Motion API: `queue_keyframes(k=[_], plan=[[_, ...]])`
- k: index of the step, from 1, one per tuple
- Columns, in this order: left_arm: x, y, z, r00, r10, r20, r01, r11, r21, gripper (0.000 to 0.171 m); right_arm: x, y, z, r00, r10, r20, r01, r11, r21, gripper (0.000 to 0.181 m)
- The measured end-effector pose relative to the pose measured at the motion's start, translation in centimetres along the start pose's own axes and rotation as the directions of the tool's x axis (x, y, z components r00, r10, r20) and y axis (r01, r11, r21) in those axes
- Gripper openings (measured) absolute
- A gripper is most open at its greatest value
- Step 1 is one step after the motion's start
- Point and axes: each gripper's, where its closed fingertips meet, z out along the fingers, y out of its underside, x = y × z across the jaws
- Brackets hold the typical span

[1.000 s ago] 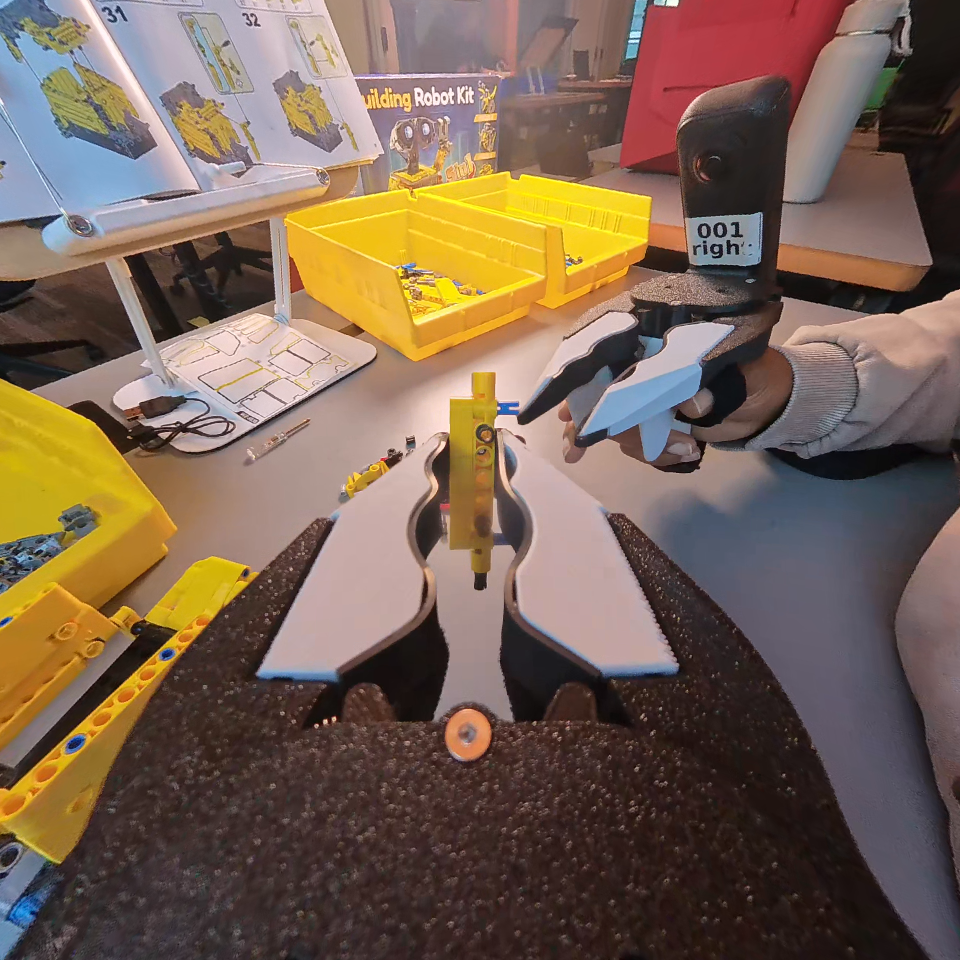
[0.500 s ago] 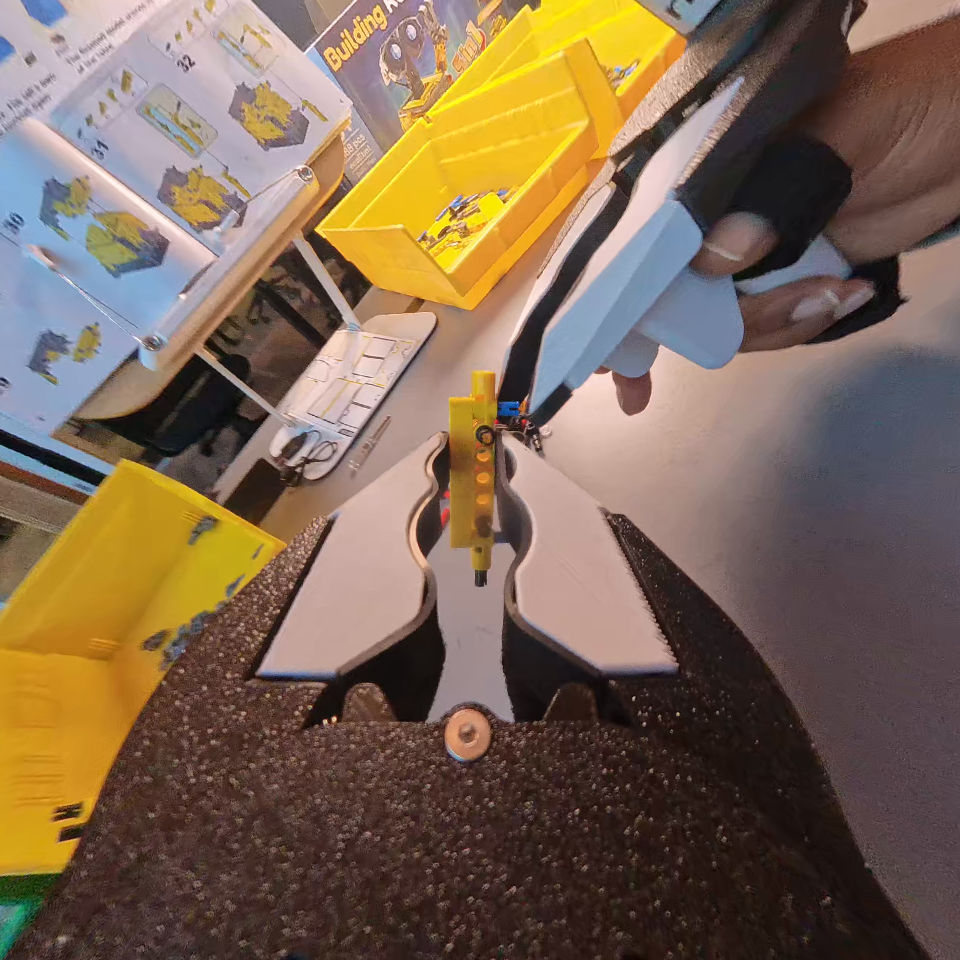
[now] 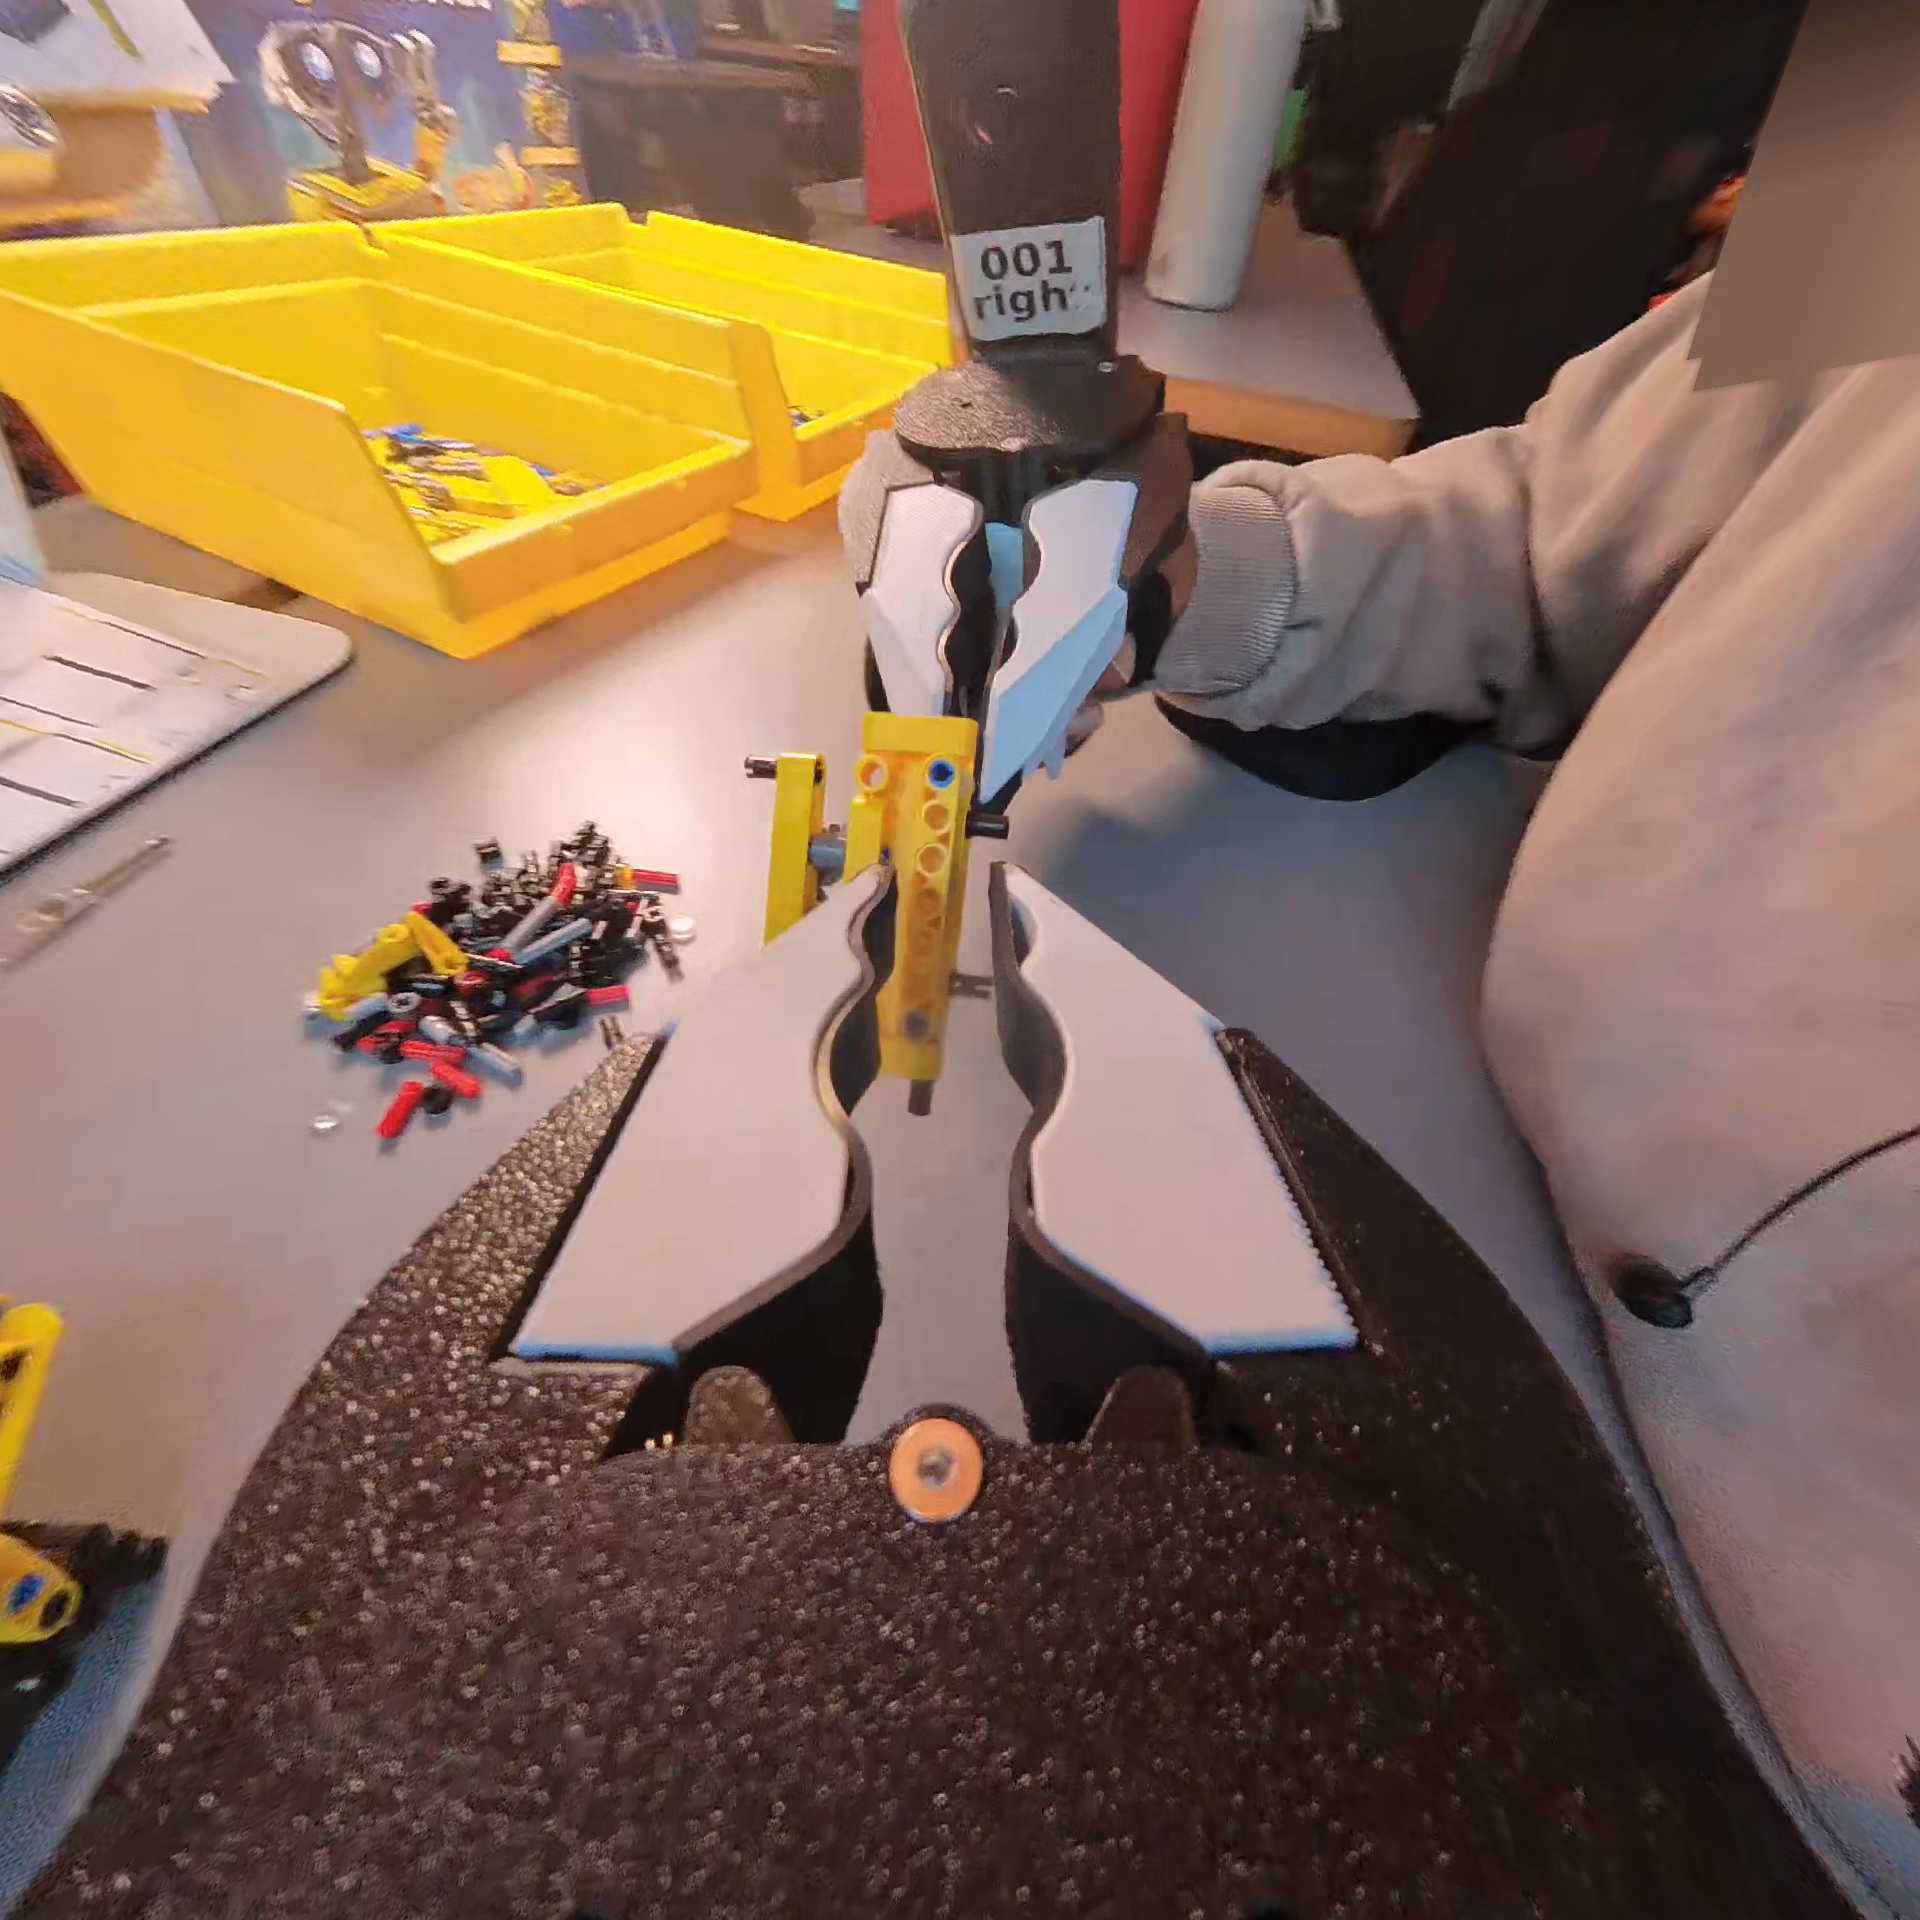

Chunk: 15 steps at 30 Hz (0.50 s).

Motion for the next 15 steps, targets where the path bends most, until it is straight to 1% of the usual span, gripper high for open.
queue_keyframes(k=[3,4,6,7,9,10,12,13,15], plan=[[0.6,0.9,0.5,0.999,0.007,-0.04,-0.009,0.999,-0.041,0.012,-1.0,0.3,0.0,0.998,-0.052,0.041,0.053,0.998,-0.034,0.003],[1.1,1.1,0.7,0.998,0.023,-0.062,-0.026,0.998,-0.053,0.007,-1.2,0.6,0.1,0.997,-0.061,0.046,0.064,0.996,-0.055,0.003],[1.1,1.3,0.9,0.999,0.02,-0.049,-0.024,0.998,-0.067,0.007,-1.2,0.8,0.2,0.997,-0.059,0.04,0.062,0.997,-0.056,0.004],[0.8,0.9,0.8,0.999,-0.016,-0.043,0.014,0.999,-0.043,0.006,-0.9,0.5,0.1,0.998,-0.052,0.023,0.052,0.998,-0.035,0.004],[0.3,-0.5,0.4,0.992,-0.115,-0.06,0.118,0.992,0.049,0.006,-0.3,-0.9,-0.2,1.0,-0.01,-0.01,0.01,0.998,0.055,0.005],[0.0,-1.2,0.1,0.985,-0.157,-0.078,0.164,0.982,0.094,0.006,0.1,-1.5,-0.4,0.999,0.012,-0.033,-0.009,0.996,0.094,0.016],[-0.3,-2.2,-0.6,0.97,-0.213,-0.113,0.23,0.958,0.173,0.006,0.7,-1.8,-0.5,0.997,0.059,-0.049,-0.053,0.992,0.117,0.044],[-0.3,-2.7,-0.8,0.965,-0.227,-0.135,0.251,0.947,0.201,0.006,0.8,-1.8,-0.4,0.995,0.085,-0.048,-0.079,0.989,0.125,0.053],[0.0,-3.3,-0.9,0.953,-0.246,-0.175,0.284,0.928,0.242,0.006,0.6,-1.9,0.5,0.989,0.147,-0.03,-0.14,0.978,0.157,0.065]])
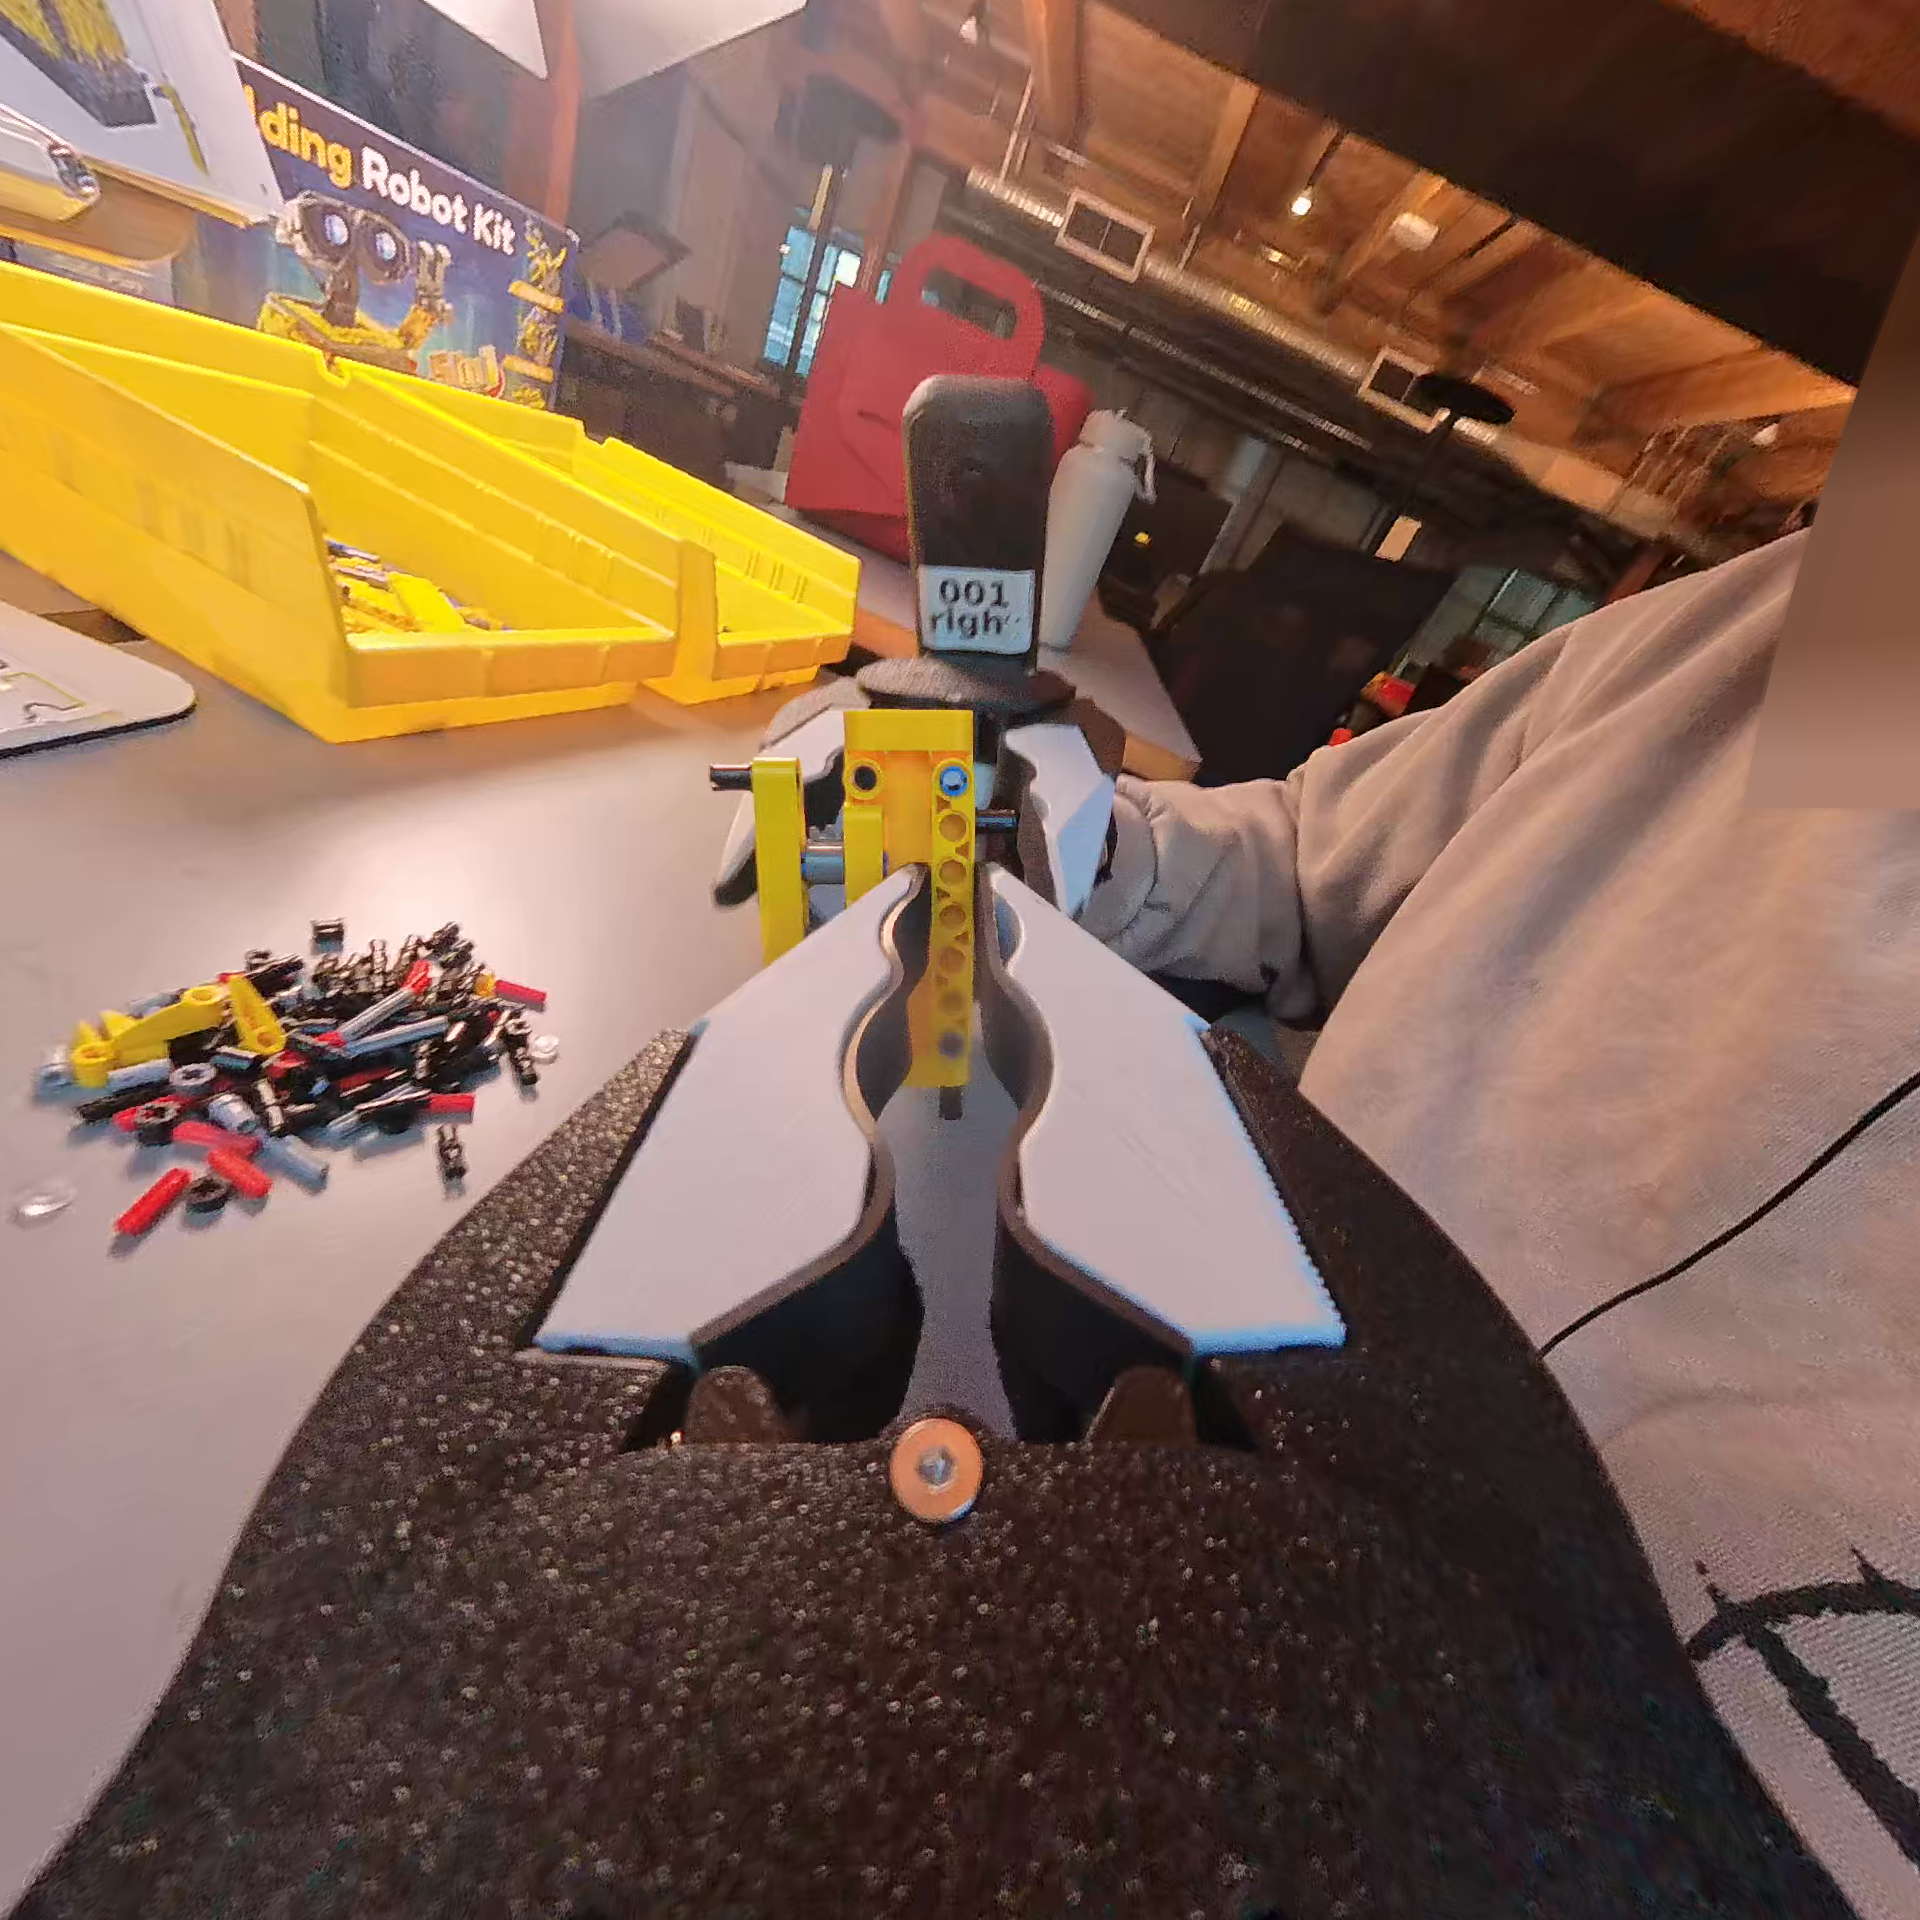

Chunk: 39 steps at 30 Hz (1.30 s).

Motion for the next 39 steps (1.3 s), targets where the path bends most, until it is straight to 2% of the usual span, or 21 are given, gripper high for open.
queue_keyframes(k=[2,3,5,8,14,22,25,29,30,32,34,37,39], plan=[[0.6,-0.1,0.5,0.999,-0.014,-0.032,0.015,1.0,0.02,0.006,-0.9,0.8,1.5,0.999,0.037,0.028,-0.036,0.999,-0.025,0.077],[0.8,0.2,0.9,0.999,-0.014,-0.044,0.014,1.0,0.007,0.006,-1.2,1.0,2.1,0.999,0.024,0.031,-0.023,0.999,-0.027,0.076],[1.5,0.5,1.4,0.998,-0.008,-0.069,0.008,1.0,-0.003,0.006,-1.3,0.4,2.5,1.0,-0.023,0.0,0.023,1.0,0.002,0.049],[1.2,0.7,1.3,0.999,0.006,-0.038,-0.007,0.999,-0.034,0.006,-1.1,0.6,2.3,0.999,-0.03,0.027,0.031,0.999,-0.041,0.047],[1.2,1.6,1.0,0.999,0.027,-0.037,-0.032,0.991,-0.129,0.006,-1.5,1.1,2.0,0.997,0.014,0.082,-0.011,0.999,-0.048,0.046],[1.6,2.3,0.7,0.997,0.027,-0.07,-0.038,0.986,-0.165,0.006,-2.0,1.4,1.5,0.994,0.002,0.114,0.008,0.996,-0.094,0.045],[1.7,2.3,0.5,0.997,0.02,-0.075,-0.033,0.985,-0.168,0.007,-2.2,0.9,1.0,0.99,0.028,0.139,-0.017,0.997,-0.079,0.042],[0.9,2.8,-0.1,0.999,0.006,-0.054,-0.016,0.983,-0.183,0.008,-1.9,0.8,0.4,0.991,0.037,0.128,-0.03,0.998,-0.054,0.03],[0.4,2.7,-0.4,1.0,0.012,-0.029,-0.017,0.984,-0.179,0.0,-1.7,0.7,0.0,0.992,0.04,0.12,-0.035,0.999,-0.04,0.028],[0.1,2.1,-1.0,0.999,0.006,-0.032,-0.011,0.989,-0.146,0.0,0.6,-1.5,-1.9,0.999,0.047,0.025,-0.049,0.996,0.072,0.028],[0.1,2.1,-0.7,0.999,0.006,-0.039,-0.011,0.989,-0.148,0.0,1.1,-1.9,-2.3,1.0,-0.001,-0.018,0.002,0.997,0.074,0.029],[-0.1,2.5,0.0,1.0,-0.004,-0.031,-0.001,0.987,-0.158,0.0,-0.3,-1.4,-1.2,0.999,-0.021,0.03,0.019,0.998,0.053,0.027],[0.1,1.9,-0.2,0.999,-0.019,-0.042,0.014,0.993,-0.119,0.0,-0.3,-1.7,-1.3,0.995,0.064,0.075,-0.07,0.993,0.094,0.026]])
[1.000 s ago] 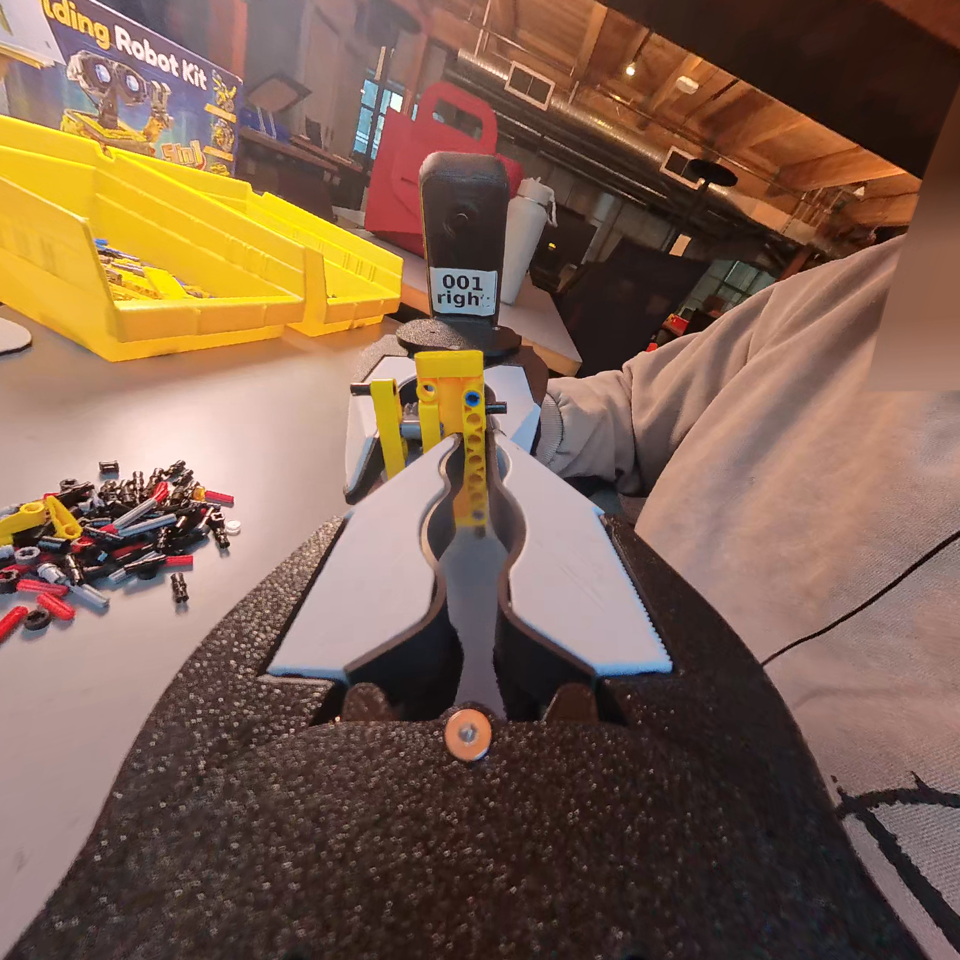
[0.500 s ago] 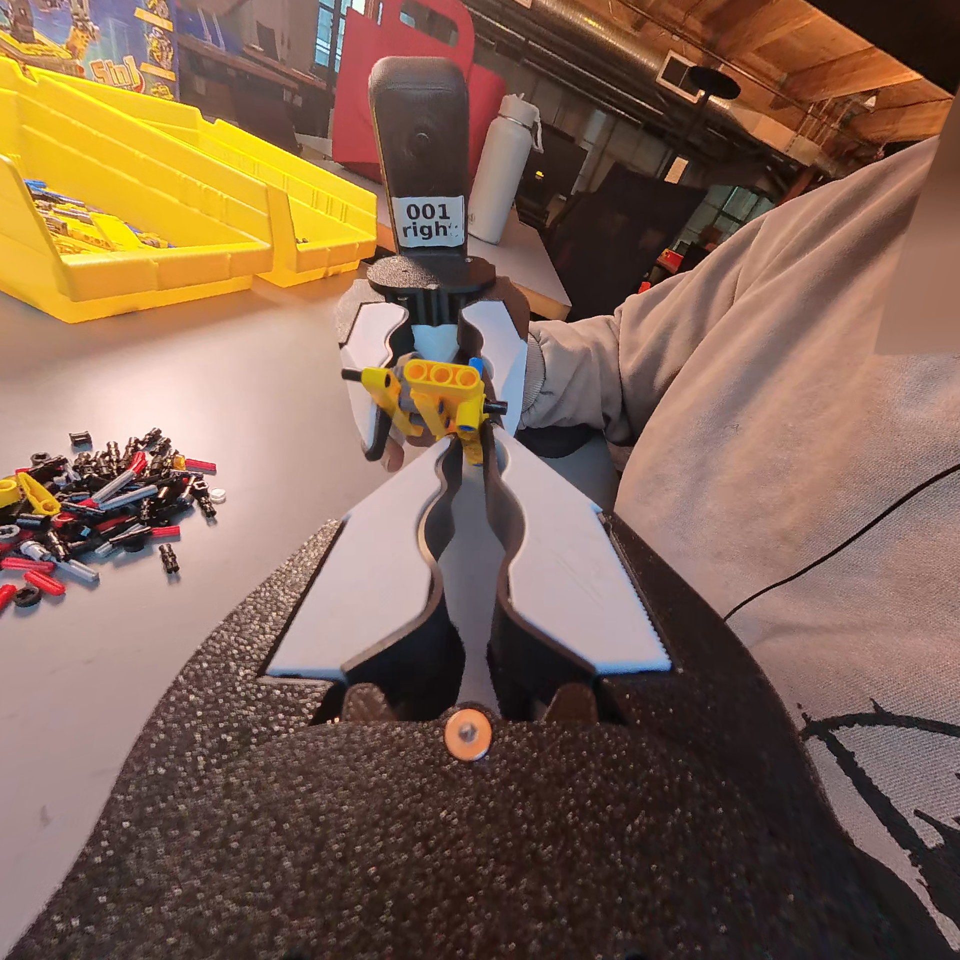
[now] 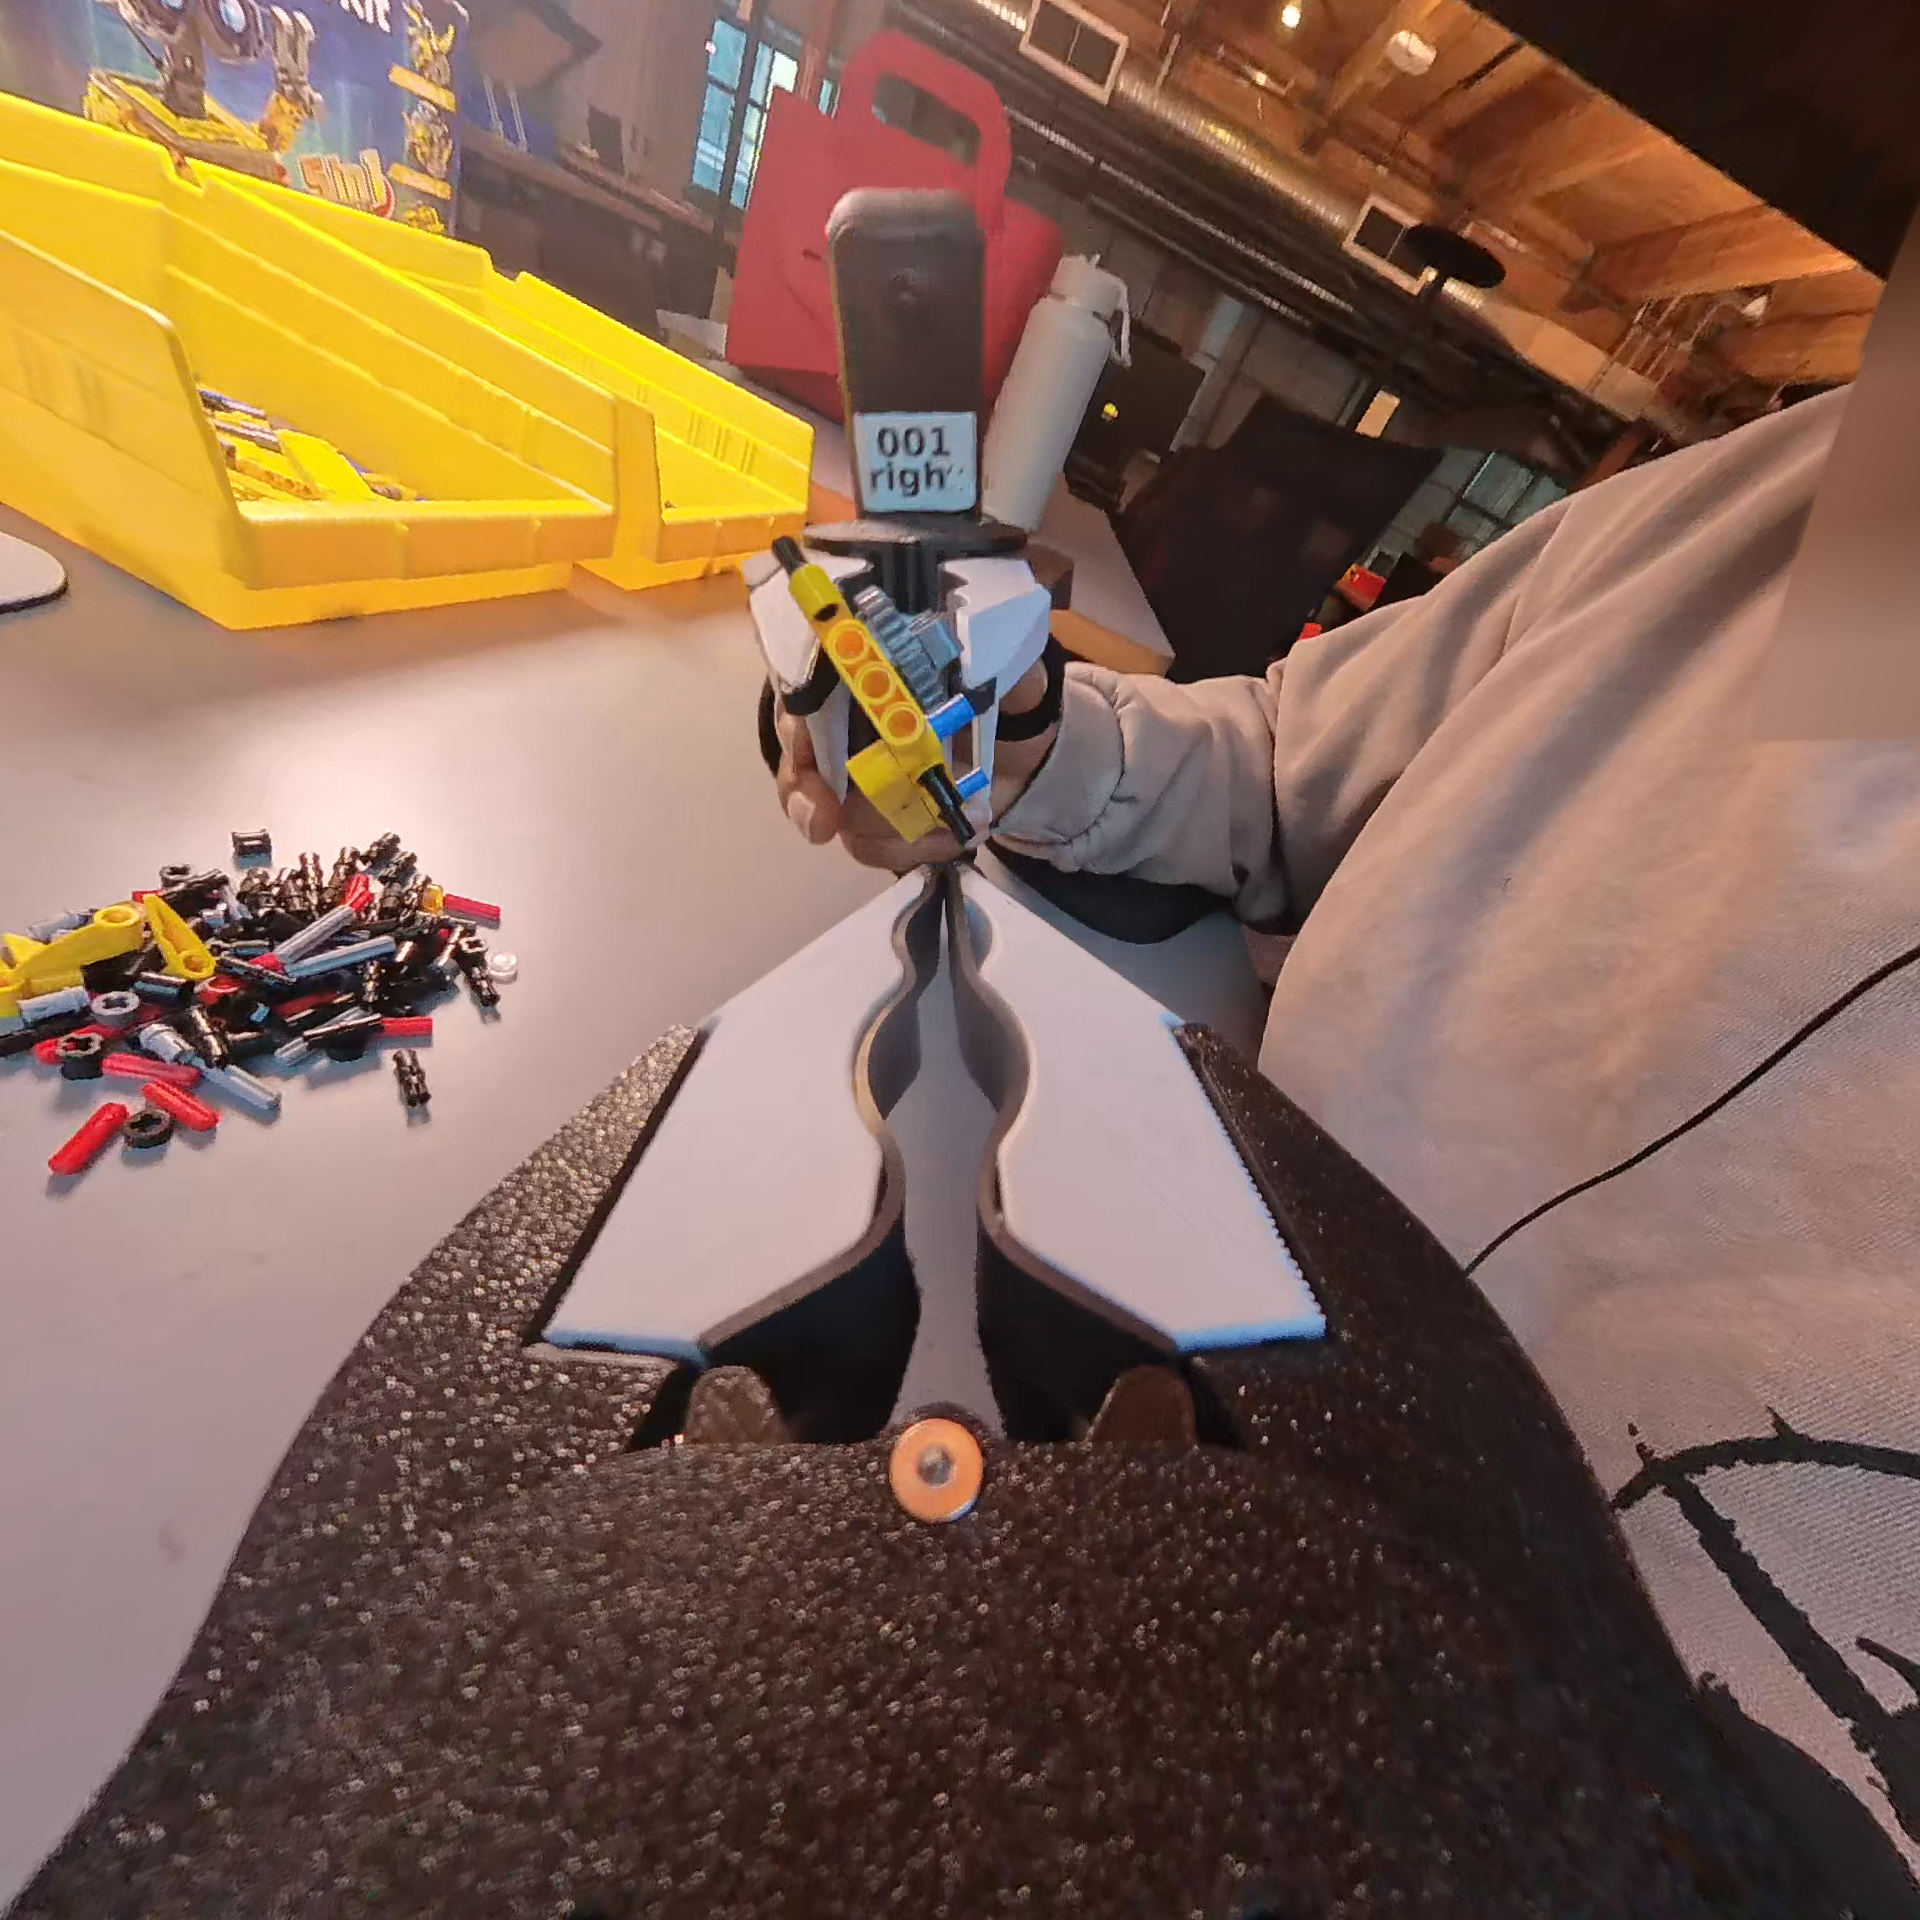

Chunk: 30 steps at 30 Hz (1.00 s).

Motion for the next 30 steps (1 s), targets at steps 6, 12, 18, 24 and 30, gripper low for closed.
queue_keyframes(k=[6,12,18,24,30], plan=[[-1.2,-0.4,-0.1,0.991,-0.135,0.025,0.133,0.989,0.06,0.026,1.2,0.3,0.3,0.97,-0.19,-0.152,0.185,0.982,-0.044,0.027],[-1.7,-1.3,0.1,0.946,-0.318,-0.068,0.325,0.93,0.171,0.033,1.0,0.5,0.7,0.596,-0.747,-0.295,0.69,0.664,-0.287,0.026],[-2.2,-2.1,0.0,0.9,-0.418,-0.12,0.435,0.866,0.248,0.047,1.4,0.9,0.8,0.167,-0.952,-0.258,0.819,0.279,-0.502,0.026],[-1.1,-2.8,-0.1,0.906,-0.381,-0.182,0.419,0.867,0.27,0.05,0.3,0.4,1.2,0.049,-0.968,-0.245,0.839,0.173,-0.516,0.026],[-0.4,-2.4,0.5,0.966,-0.247,-0.071,0.257,0.936,0.239,0.048,-0.6,0.5,1.4,-0.048,-0.974,-0.219,0.853,0.074,-0.516,0.026]])
